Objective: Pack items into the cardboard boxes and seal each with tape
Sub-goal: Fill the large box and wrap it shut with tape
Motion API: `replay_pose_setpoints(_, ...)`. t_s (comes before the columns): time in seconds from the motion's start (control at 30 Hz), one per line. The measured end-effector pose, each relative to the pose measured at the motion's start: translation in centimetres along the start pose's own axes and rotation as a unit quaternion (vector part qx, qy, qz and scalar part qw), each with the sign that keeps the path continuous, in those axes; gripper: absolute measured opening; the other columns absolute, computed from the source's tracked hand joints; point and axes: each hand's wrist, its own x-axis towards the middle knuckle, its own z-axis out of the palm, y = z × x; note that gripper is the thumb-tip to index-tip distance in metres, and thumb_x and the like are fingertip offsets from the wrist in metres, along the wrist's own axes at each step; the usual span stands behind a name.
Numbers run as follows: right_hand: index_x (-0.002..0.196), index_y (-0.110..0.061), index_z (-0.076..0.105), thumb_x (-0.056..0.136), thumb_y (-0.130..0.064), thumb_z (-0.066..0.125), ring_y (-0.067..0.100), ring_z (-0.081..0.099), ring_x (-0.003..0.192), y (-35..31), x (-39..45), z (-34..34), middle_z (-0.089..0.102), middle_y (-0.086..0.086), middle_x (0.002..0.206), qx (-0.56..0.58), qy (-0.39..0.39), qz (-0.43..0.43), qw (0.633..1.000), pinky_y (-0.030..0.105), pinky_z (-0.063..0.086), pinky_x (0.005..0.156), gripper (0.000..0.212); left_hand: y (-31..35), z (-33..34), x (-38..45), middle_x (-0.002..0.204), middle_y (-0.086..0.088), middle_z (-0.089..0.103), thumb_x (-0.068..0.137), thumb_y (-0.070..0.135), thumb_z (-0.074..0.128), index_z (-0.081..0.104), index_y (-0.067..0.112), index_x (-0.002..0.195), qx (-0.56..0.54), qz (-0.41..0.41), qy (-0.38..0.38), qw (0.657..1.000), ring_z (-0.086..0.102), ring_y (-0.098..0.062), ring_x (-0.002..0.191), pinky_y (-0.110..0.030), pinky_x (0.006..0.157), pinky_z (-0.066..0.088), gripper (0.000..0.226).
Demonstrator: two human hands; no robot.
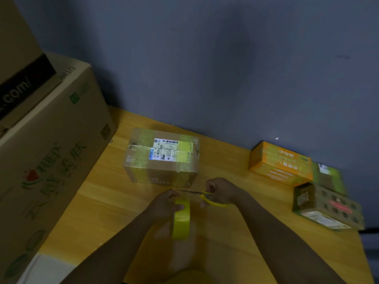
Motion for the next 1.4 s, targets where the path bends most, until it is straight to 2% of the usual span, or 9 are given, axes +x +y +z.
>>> replay_pose_setpoints(0.13, 0.081, -0.023, 0.041, 0.095, -0.036, 0.057, 0.022, 0.042, 0.074, -0.3, -0.7, -0.1, 0.048, 0.003, 0.086, -0.024, -0.027, 0.029, 0.999, 0.033, 0.028, 0.063, 0.025, 0.0, 0.1, 0.5, 0.089, 0.003, 0.056, 0.077, 0.006, 0.078, 0.054, 0.019, 0.08, -0.025, 0.002, 0.007, 1.0, 0.053, -0.015, 0.097, -0.009, 0.065, 0.039, 0.028)
replay_pose_setpoints(0.3, 0.096, -0.026, 0.039, 0.096, -0.044, 0.051, 0.026, 0.049, 0.086, 0.2, -1.7, 0.3, 0.051, 0.002, 0.092, -0.037, -0.025, 0.061, 0.997, 0.038, 0.028, 0.078, 0.021, -0.4, -0.2, 1.1, 0.092, -0.001, 0.06, 0.055, 0.034, 0.073, 0.057, 0.021, 0.074, -0.011, 0.009, -0.007, 1.0, 0.057, -0.015, 0.096, -0.024, 0.076, 0.042, 0.029)
replay_pose_setpoints(0.47, 0.103, -0.026, 0.041, 0.094, -0.049, 0.05, 0.025, 0.052, 0.098, 2.6, -3.2, -0.4, 0.054, 0.001, 0.103, -0.049, 0.005, 0.158, 0.986, 0.041, 0.032, 0.088, 0.026, -1.2, -0.3, 1.5, 0.083, 0.002, 0.059, 0.04, 0.054, 0.07, 0.056, 0.021, 0.072, -0.017, 0.025, 0.0, 1.0, 0.055, -0.015, 0.086, -0.026, 0.073, 0.04, 0.047)
replay_pose_setpoints(0.67, 0.128, -0.014, 0.044, 0.094, -0.052, 0.047, 0.025, 0.053, 0.121, 5.1, -2.2, 6.5, 0.055, 0.005, 0.129, -0.122, 0.04, 0.288, 0.949, 0.036, 0.039, 0.097, 0.052, -0.3, 0.2, 0.3, 0.087, -0.002, 0.058, 0.051, 0.043, 0.076, 0.055, 0.02, 0.075, -0.013, 0.052, -0.013, 0.998, 0.055, -0.012, 0.086, -0.023, 0.073, 0.041, 0.039)
replay_pose_setpoints(0.8, 0.129, -0.01, 0.043, 0.096, -0.045, 0.046, 0.027, 0.049, 0.122, 4.4, -1.8, 11.1, 0.049, 0.01, 0.129, -0.033, 0.1, 0.319, 0.942, 0.035, 0.044, 0.094, 0.048, 0.0, 0.1, -0.5, 0.083, -0.001, 0.06, 0.078, 0.017, 0.077, 0.058, 0.026, 0.072, 0.007, 0.067, -0.011, 0.998, 0.057, -0.004, 0.079, -0.024, 0.073, 0.041, 0.022)
replay_pose_setpoints(0.93, 0.125, -0.009, 0.057, 0.095, -0.027, 0.051, 0.025, 0.059, 0.108, 1.4, -1.5, 12.7, 0.06, 0.012, 0.122, 0.177, 0.28, 0.203, 0.921, 0.031, 0.045, 0.091, 0.035, 0.1, 0.2, -0.5, 0.082, 0.002, 0.068, 0.068, 0.05, 0.064, 0.064, 0.044, 0.066, 0.025, 0.074, 0.018, 0.997, 0.063, -0.004, 0.082, -0.032, 0.078, 0.047, 0.007)
replay_pose_setpoints(1.07, 0.133, -0.023, 0.048, 0.096, -0.019, 0.058, 0.009, 0.06, 0.101, -2.4, -2.8, 13.7, 0.06, 0.009, 0.122, 0.492, 0.165, 0.12, 0.846, 0.01, 0.046, 0.077, 0.038, 0.6, 1.5, -1.2, 0.087, 0.018, 0.067, 0.073, 0.052, 0.057, 0.061, 0.044, 0.075, 0.079, 0.096, -0.002, 0.992, 0.063, 0.001, 0.085, -0.03, 0.079, 0.048, 0.01)
replay_pose_setpoints(1.23, 0.135, -0.03, 0.039, 0.09, -0.028, 0.068, 0.009, 0.065, 0.096, -2.3, -5.1, 15.3, 0.06, 0.012, 0.121, 0.609, 0.202, 0.128, 0.756, 0.017, 0.051, 0.072, 0.053, 1.8, 3.8, -0.8, 0.082, 0.015, 0.063, 0.093, 0.022, 0.06, 0.057, 0.032, 0.073, 0.094, 0.108, -0.002, 0.99, 0.061, -0.002, 0.079, -0.039, 0.077, 0.05, 0.023)
replay_pose_setpoints(1.4, 0.14, -0.035, 0.032, 0.087, -0.015, 0.071, 0.011, 0.063, 0.1, -0.6, -7.7, 15.3, 0.063, 0.003, 0.114, 0.611, 0.256, 0.117, 0.74, 0.032, 0.054, 0.082, 0.069, 4.4, 7.3, -0.2, 0.085, 0.018, 0.063, 0.08, 0.047, 0.054, 0.058, 0.038, 0.079, 0.076, 0.141, -0.065, 0.985, 0.063, -0.008, 0.088, -0.042, 0.085, 0.051, 0.01)
